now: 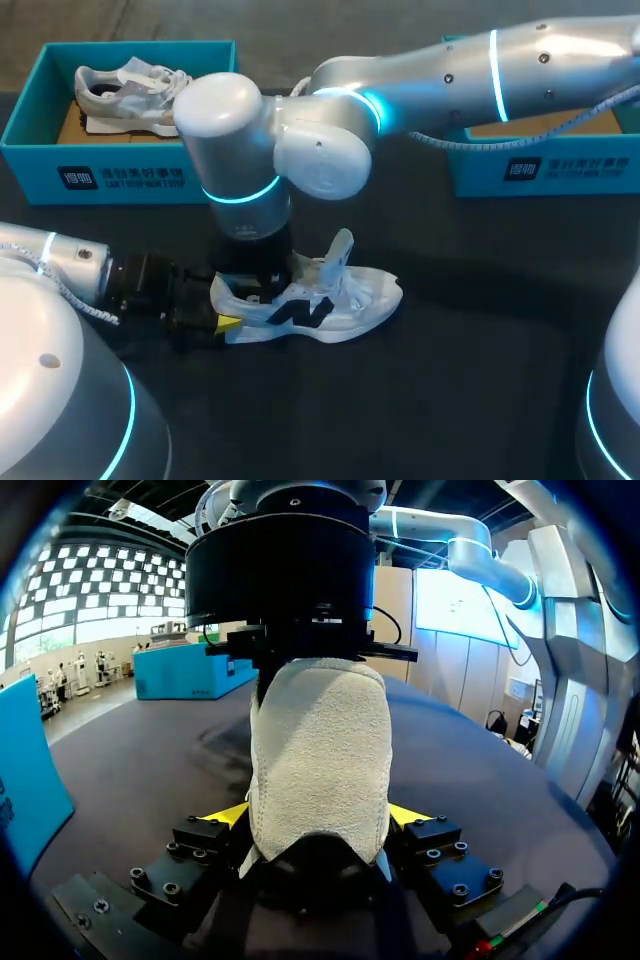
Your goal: Take the shoe out of the shoebox, open the shoe tongue, remove and reinsert the insole, then place the shoe into the shoebox
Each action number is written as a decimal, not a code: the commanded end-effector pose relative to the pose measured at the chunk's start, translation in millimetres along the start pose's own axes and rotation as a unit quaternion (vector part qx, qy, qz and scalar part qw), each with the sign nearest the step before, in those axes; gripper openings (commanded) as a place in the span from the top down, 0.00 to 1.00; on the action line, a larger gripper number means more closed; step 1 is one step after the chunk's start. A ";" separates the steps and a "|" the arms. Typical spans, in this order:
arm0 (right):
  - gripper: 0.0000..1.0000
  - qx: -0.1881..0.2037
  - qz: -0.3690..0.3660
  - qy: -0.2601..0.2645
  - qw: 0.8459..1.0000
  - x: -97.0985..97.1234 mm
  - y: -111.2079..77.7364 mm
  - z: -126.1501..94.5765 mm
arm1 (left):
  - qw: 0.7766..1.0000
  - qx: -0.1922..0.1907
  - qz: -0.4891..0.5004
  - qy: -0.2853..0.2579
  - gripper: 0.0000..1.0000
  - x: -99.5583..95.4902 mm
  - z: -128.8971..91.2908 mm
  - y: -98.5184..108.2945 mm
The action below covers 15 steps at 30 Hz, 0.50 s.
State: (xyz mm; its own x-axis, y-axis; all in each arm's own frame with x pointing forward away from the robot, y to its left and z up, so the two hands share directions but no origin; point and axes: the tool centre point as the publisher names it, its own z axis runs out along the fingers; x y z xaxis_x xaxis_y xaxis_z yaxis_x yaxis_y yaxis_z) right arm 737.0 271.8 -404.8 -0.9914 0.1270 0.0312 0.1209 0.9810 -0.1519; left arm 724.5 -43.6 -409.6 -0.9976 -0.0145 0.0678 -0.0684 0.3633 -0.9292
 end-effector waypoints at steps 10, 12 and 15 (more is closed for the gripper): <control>1.00 0.021 0.006 0.031 0.999 11.3 -10.1 38.2 | 1.000 -0.001 0.000 0.000 1.00 -2.9 1.4 2.4; 1.00 0.019 -0.003 0.040 0.999 12.5 -12.5 33.8 | 1.000 -0.001 0.000 0.000 1.00 -2.9 1.4 2.4; 1.00 0.017 -0.013 0.053 0.998 14.0 -16.6 25.8 | 1.000 -0.001 0.000 0.000 1.00 -2.9 1.4 2.4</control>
State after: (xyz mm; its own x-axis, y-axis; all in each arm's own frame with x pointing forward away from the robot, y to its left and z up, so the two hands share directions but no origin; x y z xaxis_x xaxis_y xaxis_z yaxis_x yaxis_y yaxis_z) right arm 728.9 265.2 -403.3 -0.9848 0.1213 0.1244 0.0961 0.9767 -0.1919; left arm 723.8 -44.0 -409.4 -0.9976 -0.0134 0.0674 -0.0677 0.3630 -0.9293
